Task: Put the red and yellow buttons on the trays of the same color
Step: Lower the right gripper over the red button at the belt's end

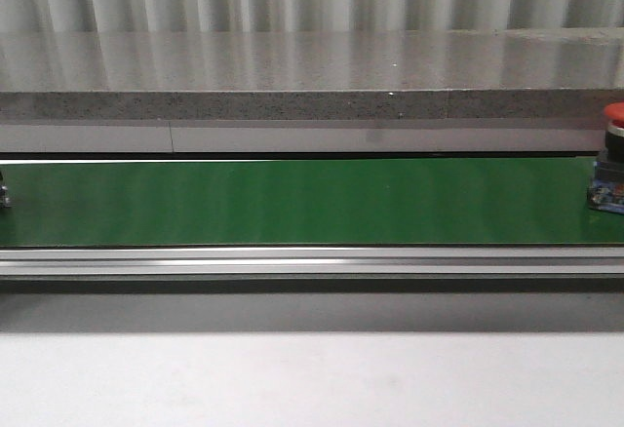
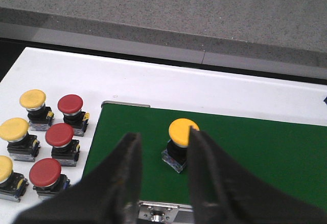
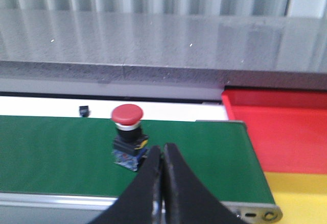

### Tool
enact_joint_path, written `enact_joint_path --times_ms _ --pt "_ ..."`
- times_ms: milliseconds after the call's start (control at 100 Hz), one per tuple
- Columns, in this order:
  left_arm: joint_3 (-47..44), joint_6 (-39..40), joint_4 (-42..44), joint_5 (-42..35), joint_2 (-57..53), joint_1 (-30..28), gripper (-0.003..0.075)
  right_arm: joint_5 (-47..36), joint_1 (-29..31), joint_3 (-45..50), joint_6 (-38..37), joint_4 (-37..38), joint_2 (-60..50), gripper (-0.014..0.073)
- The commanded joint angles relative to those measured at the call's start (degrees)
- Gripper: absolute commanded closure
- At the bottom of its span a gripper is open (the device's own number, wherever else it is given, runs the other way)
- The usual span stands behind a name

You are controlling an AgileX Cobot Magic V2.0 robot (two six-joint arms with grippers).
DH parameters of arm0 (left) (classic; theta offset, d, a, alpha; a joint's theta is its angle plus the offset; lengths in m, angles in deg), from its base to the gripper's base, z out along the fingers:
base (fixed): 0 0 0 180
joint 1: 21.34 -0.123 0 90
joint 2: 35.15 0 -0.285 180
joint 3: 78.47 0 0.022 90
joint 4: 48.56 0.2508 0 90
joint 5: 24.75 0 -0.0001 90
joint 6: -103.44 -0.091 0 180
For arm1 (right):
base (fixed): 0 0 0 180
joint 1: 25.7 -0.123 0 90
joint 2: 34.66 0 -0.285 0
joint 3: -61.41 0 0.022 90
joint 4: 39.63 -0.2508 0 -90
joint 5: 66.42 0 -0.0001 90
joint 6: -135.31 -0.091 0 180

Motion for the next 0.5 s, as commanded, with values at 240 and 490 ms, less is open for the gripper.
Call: enact_joint_path --times_ms 240,490 --pt "-2.3 -0.2 -0.9 -5.8 -3.3 0.4 0.074 24.4 0.1 -29.4 -0.2 -3.1 27.6 0.0661" --pt "-2.4 -0.2 -0.9 -5.6 -3.3 0.4 0.074 26.0 0.1 -35.6 0.3 -3.1 39.2 0.0467"
